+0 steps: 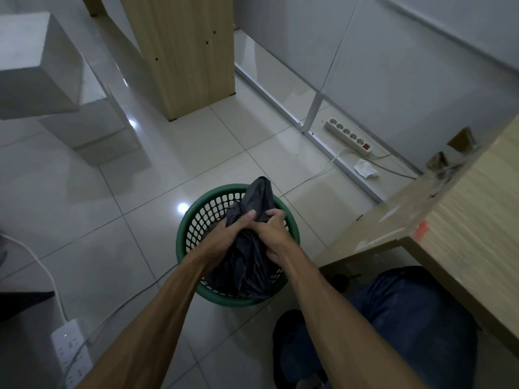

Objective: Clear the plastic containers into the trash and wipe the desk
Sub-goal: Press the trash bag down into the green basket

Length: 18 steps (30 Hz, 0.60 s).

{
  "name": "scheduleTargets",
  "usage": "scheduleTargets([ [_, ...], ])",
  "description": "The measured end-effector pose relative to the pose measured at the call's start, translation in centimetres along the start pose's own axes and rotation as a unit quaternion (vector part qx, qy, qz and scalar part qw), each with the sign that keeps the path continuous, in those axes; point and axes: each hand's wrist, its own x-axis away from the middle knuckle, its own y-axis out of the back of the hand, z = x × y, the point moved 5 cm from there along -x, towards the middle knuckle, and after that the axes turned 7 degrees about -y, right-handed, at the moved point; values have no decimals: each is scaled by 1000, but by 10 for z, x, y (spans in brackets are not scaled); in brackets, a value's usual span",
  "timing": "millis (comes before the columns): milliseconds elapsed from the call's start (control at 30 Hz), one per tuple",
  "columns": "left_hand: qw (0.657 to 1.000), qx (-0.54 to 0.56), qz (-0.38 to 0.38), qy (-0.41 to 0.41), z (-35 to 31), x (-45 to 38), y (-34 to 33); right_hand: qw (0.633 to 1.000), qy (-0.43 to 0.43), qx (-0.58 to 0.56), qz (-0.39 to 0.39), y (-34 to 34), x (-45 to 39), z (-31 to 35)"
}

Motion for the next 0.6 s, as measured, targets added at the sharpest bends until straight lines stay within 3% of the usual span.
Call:
scheduleTargets([
  [67, 997, -57, -47, 18, 3, -2, 10, 993, -41, -81, 70, -5, 1, -5],
  [167, 993, -88, -51, 52, 8, -7, 16, 978, -73, -138, 141, -6, 10, -2],
  [300, 993, -85, -48, 67, 9, -6, 15, 963, -128, -198, 133, -5, 8, -4],
  [400, 989, -79, -109, 65, 10, -4, 25, 973, -90, -187, 105, -8, 10, 0],
  [433, 987, -76, -119, 72, 8, -3, 26, 982, -50, -146, 110, -10, 11, 2],
  [500, 984, -84, -131, 83, 1, -6, 27, 993, 49, 53, 94, -15, 16, 6],
  [567, 976, -115, -146, 111, -8, -10, 31, 958, 128, 254, 44, -16, 20, 5],
  [600, 975, -119, -136, 128, -8, -13, 35, 941, 163, 293, 37, -16, 22, 6],
])
